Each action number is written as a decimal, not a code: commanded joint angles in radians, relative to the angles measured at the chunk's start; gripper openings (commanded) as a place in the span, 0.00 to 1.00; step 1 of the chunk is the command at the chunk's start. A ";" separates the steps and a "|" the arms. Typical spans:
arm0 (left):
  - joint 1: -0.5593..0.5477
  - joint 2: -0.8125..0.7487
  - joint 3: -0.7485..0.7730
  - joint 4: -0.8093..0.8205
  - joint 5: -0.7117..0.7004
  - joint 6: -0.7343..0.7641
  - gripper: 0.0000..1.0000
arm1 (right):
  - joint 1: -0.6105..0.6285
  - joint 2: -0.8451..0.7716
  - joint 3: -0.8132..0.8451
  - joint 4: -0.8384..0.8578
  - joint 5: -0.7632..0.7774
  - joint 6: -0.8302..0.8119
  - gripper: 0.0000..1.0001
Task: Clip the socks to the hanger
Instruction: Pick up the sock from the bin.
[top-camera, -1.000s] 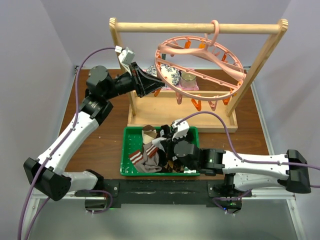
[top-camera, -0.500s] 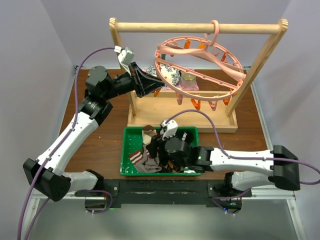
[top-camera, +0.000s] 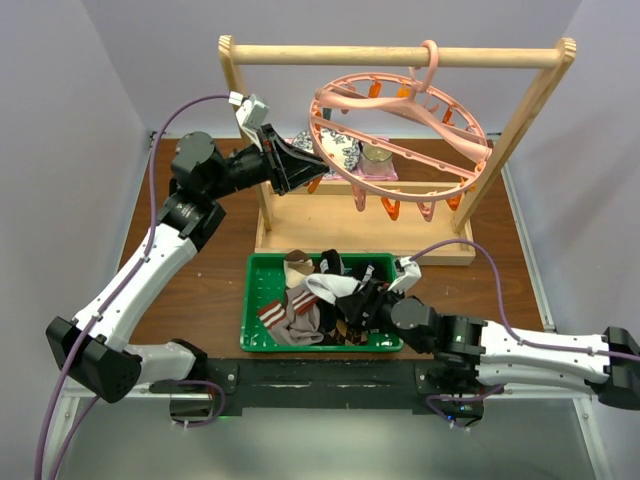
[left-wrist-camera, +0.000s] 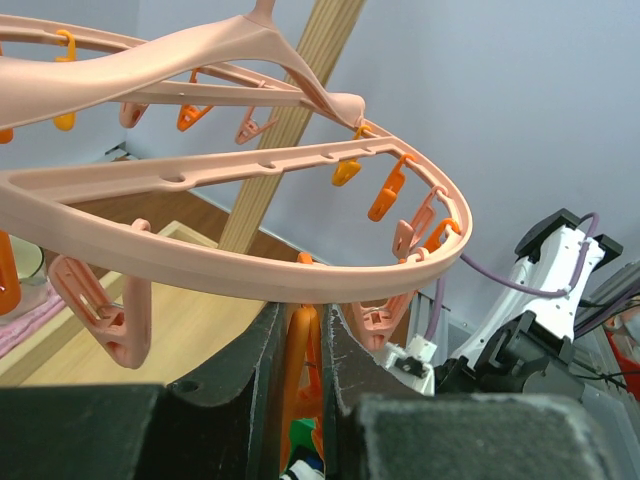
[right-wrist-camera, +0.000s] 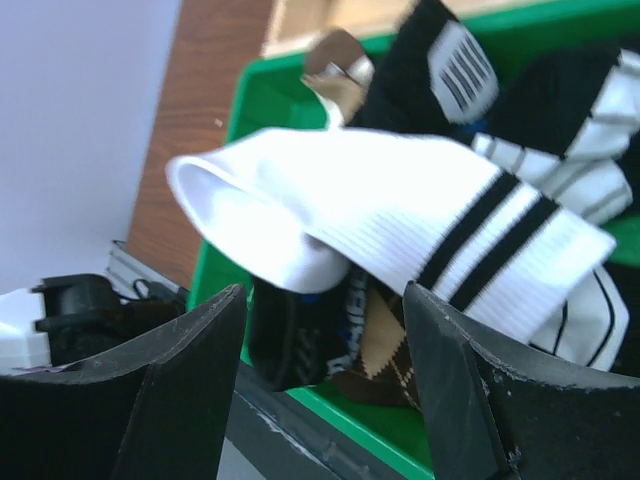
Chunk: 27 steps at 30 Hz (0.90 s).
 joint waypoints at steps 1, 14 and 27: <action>0.003 -0.012 0.037 0.030 0.002 -0.010 0.00 | 0.000 0.050 -0.023 0.032 -0.028 0.157 0.68; 0.001 0.012 0.062 0.013 0.001 0.016 0.00 | 0.001 -0.075 -0.138 -0.049 -0.076 0.368 0.72; -0.002 -0.003 0.049 0.006 0.009 0.008 0.00 | 0.001 -0.018 -0.065 -0.091 0.173 0.429 0.72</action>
